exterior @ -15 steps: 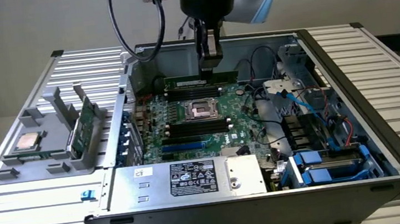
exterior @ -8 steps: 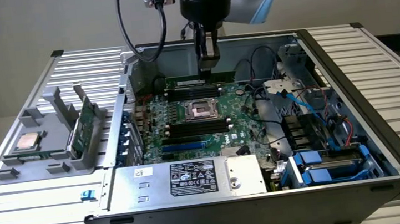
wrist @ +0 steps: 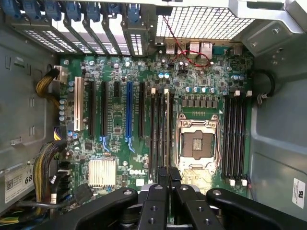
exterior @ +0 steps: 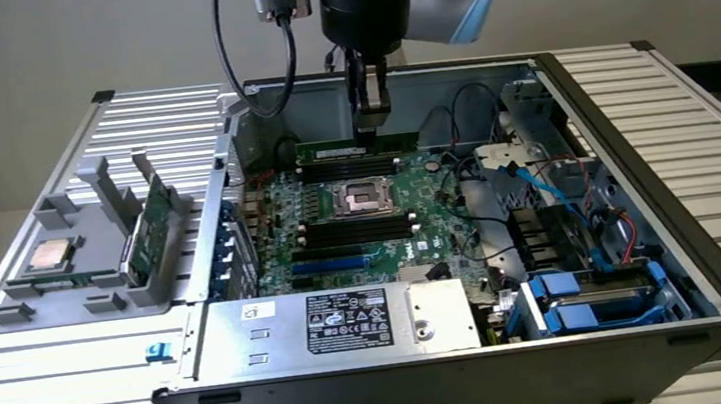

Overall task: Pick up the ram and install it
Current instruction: 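Insert the ram into the slot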

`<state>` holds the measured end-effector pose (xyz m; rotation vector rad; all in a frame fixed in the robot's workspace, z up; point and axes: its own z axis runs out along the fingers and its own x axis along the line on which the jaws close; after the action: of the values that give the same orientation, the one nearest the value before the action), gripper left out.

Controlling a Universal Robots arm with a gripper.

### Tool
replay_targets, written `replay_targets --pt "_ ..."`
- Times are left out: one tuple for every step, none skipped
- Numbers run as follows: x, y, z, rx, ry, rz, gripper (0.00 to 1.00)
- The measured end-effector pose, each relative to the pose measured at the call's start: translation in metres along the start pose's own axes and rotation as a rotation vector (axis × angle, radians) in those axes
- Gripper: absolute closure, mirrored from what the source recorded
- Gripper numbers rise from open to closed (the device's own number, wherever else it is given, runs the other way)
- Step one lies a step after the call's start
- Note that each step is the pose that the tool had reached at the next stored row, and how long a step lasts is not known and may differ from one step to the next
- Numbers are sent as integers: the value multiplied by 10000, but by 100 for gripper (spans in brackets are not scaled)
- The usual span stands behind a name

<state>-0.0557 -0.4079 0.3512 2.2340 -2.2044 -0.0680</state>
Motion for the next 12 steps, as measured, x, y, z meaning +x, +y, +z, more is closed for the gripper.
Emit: replay_targets --pt "0 0 0 0 0 0 89" --pt "0 0 0 0 -1 0 89" --pt "0 0 0 0 -1 0 89" --pt "0 0 0 0 -1 0 89" --pt "0 0 0 0 0 0 89" --pt "0 0 0 0 -1 0 89" --pt "0 0 0 0 0 0 89" --pt "0 0 0 0 0 0 89" --pt "0 0 0 0 -1 0 89" --pt "0 0 0 1 -5 0 89" --pt "0 0 0 1 -13 1 89" --pt "0 0 1 0 -16 15 89"
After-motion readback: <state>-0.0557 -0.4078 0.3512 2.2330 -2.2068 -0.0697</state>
